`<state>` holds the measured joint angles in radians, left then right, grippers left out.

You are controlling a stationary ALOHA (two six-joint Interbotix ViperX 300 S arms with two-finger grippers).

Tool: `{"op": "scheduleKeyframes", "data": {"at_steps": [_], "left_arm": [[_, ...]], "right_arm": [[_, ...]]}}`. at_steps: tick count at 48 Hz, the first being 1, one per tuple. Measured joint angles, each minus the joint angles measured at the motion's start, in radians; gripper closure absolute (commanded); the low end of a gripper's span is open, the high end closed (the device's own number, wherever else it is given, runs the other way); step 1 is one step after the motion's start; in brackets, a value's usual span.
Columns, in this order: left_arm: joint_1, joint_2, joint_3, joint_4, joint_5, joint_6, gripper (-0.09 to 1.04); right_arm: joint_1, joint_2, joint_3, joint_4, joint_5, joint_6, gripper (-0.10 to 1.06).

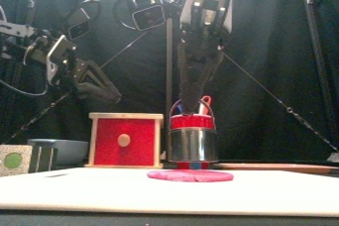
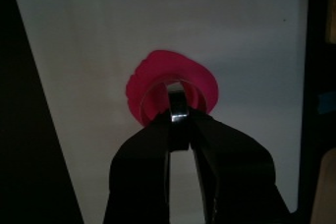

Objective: Get the cutter from the drawer then cut the dough then place the extra dough in the bowl
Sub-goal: Cut the dough

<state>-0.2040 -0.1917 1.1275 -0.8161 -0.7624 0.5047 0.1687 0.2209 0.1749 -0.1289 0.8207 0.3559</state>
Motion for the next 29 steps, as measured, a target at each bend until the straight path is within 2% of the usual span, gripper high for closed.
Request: {"op": "scheduleKeyframes", "data": {"at_steps": [29], "left_arm": [[0.000, 0.000, 0.000, 0.000, 0.000, 0.000, 0.34]], "right_arm": [[-0.003, 0.012, 0.025, -0.003, -0.031, -0.002, 0.48]]}}
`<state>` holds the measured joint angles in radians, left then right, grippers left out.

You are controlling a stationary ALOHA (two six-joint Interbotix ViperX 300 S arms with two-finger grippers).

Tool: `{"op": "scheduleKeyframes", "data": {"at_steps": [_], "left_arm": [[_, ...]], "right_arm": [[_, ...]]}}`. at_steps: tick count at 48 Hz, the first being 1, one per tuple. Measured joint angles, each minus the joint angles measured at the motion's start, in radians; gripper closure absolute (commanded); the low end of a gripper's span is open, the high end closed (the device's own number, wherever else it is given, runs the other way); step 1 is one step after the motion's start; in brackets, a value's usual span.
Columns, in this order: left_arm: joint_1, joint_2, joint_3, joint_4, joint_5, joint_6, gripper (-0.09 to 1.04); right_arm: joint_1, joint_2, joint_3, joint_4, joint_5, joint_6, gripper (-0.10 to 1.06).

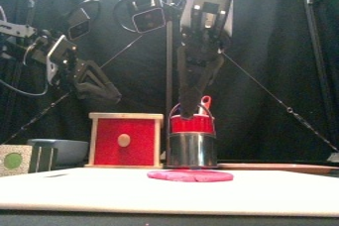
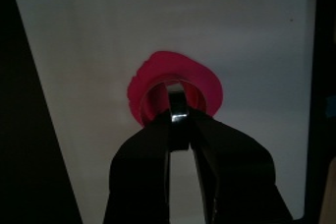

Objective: Get the cutter from the drawer then cut the dough then place the extra dough in the bowl
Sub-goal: Cut the dough

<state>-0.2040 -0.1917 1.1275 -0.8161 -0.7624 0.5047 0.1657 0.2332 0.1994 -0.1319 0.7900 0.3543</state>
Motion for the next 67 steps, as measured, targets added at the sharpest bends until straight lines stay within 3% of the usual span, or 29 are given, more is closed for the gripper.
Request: {"op": "scheduleKeyframes", "data": {"at_steps": [13, 27, 40, 49, 61, 67], "left_arm": [[0.000, 0.000, 0.000, -0.002, 0.003, 0.000, 0.34], [-0.005, 0.000, -0.005, -0.002, 0.006, 0.000, 0.32], [-0.018, 0.000, -0.029, 0.034, 0.006, 0.002, 0.32], [-0.067, 0.000, -0.038, 0.166, -0.020, 0.003, 0.32], [-0.074, 0.014, -0.048, 0.298, -0.031, 0.005, 0.32], [-0.084, 0.035, -0.083, 0.318, -0.031, 0.000, 0.25]], "right_arm": [[0.002, 0.005, 0.005, 0.003, -0.018, 0.015, 0.44], [0.003, 0.003, 0.012, -0.006, -0.023, 0.018, 0.09], [0.005, -0.083, 0.057, -0.066, -0.133, 0.014, 0.08], [0.005, -0.173, 0.232, -0.069, -0.351, 0.023, 0.08], [0.000, -0.405, 0.518, -0.040, -0.784, 0.023, 0.08], [-0.035, -0.463, 0.647, -0.021, -0.982, 0.018, 0.08]]}}
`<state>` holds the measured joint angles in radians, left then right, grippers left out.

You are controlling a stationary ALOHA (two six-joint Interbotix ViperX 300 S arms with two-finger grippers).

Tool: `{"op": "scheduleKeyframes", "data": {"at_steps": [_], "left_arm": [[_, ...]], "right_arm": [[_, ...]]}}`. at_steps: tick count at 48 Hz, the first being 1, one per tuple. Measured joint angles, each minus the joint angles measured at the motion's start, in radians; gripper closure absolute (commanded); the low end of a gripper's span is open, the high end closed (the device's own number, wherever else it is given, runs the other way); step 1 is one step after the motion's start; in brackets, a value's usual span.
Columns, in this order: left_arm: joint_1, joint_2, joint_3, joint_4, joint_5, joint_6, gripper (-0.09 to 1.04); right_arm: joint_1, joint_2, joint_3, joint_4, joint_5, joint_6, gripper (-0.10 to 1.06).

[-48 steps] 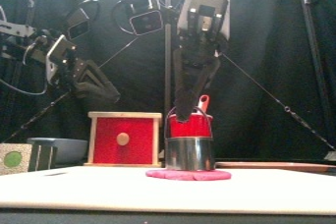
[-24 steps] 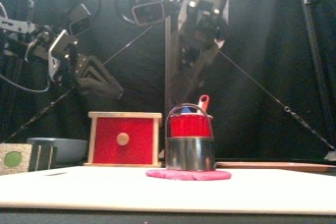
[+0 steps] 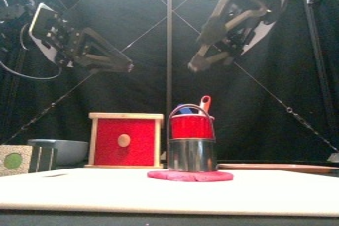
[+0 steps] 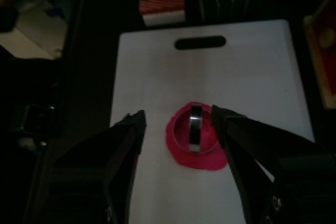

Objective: Get the cutter from the drawer then cut the dough then place the extra dough in the bowl
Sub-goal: Cut the dough

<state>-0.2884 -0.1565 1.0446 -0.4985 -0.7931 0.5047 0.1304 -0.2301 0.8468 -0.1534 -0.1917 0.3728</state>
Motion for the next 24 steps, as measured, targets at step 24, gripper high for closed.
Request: {"op": "scheduleKeyframes", "data": {"at_steps": [24], "left_arm": [[-0.017, 0.238, -0.176, -0.021, -0.017, -0.077, 0.09]], "right_arm": [[-0.069, 0.080, 0.137, -0.012, -0.353, -0.017, 0.08]]}}
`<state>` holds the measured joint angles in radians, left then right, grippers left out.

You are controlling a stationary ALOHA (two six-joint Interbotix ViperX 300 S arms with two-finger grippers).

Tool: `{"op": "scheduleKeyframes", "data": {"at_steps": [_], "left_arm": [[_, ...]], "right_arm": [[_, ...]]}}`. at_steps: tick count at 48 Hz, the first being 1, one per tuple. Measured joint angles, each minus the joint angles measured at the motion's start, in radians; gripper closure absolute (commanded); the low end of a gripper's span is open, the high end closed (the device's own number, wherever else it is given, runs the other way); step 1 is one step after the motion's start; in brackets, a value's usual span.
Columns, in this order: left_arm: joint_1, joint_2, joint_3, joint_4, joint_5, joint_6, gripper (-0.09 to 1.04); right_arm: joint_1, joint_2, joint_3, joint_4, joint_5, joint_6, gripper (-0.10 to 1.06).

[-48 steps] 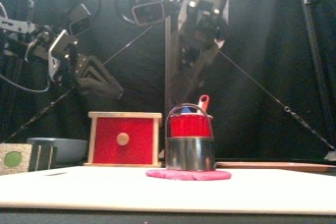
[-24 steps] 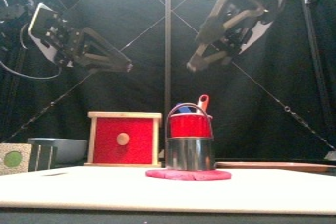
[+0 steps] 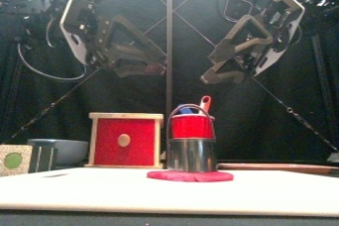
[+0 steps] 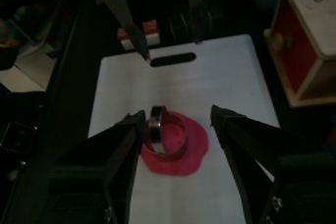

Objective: Get the cutter from the drawer then cut the dough then place the extra dough in the bowl
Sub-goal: Cut the dough

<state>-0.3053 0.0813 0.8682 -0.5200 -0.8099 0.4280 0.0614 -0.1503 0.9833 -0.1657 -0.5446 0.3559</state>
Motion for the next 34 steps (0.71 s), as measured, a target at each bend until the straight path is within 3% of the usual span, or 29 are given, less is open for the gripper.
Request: {"op": "scheduleKeyframes", "data": {"at_steps": [6, 17, 23, 27, 34], "left_arm": [[-0.012, 0.034, 0.000, 0.009, -0.066, -0.052, 0.09], [-0.055, 0.095, 0.057, 0.011, -0.213, -0.176, 0.09], [-0.058, 0.124, 0.058, 0.012, -0.239, -0.221, 0.09], [-0.061, 0.127, 0.057, 0.026, -0.242, -0.222, 0.09], [-0.063, 0.149, 0.057, 0.031, -0.244, -0.225, 0.09]], "right_arm": [[0.012, 0.086, 0.035, 0.000, -0.155, -0.005, 0.09], [0.034, 0.215, 0.032, 0.025, -0.235, -0.011, 0.17], [0.035, 0.235, 0.032, 0.054, -0.295, -0.063, 0.23], [0.058, 0.235, 0.032, 0.109, -0.307, -0.110, 0.24], [0.130, 0.252, 0.035, 0.259, -0.314, -0.175, 0.24]]}}
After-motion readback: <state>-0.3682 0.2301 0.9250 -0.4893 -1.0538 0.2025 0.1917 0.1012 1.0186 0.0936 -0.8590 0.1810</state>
